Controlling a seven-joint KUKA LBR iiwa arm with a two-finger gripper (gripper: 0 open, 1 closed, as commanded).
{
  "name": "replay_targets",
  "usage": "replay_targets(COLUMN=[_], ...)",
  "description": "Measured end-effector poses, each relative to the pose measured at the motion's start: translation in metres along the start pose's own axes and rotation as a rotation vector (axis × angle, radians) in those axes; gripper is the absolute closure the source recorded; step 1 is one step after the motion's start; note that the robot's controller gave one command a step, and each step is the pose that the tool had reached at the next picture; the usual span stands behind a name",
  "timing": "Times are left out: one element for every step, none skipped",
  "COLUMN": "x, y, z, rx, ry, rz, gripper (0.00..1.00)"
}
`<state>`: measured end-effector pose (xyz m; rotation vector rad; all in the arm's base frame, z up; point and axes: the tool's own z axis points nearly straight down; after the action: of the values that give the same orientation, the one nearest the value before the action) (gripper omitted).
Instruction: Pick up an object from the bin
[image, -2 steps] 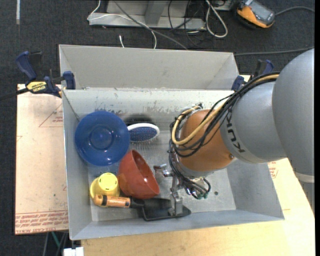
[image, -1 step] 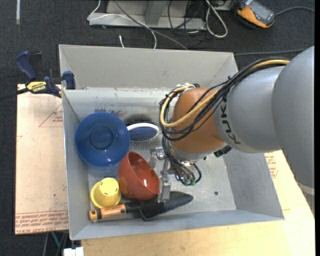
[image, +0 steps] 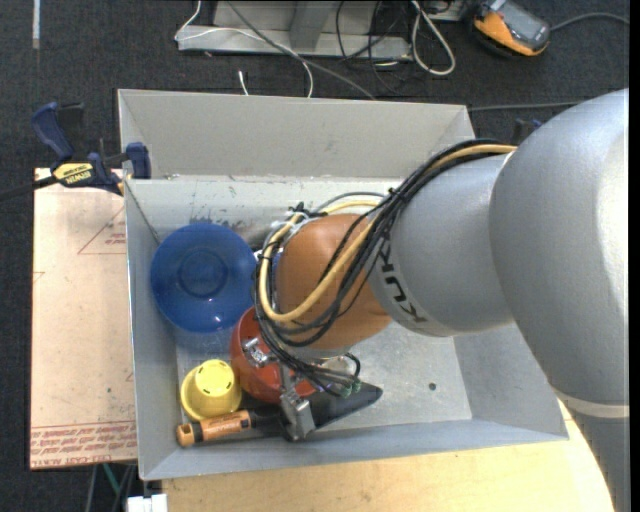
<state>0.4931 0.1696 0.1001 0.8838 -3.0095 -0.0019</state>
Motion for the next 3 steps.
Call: replay_targets(x=[0.002,-0.012,-0.012], y=[-0.003,-0.007,-0.007], z=[0.026,0.026,0.026], rx=[0.007,0.009,0.009], ry=[-0.024,-0.018,-0.018], rz=[0.323,0.331,0.331], gripper=[0.00,1.00,1.00])
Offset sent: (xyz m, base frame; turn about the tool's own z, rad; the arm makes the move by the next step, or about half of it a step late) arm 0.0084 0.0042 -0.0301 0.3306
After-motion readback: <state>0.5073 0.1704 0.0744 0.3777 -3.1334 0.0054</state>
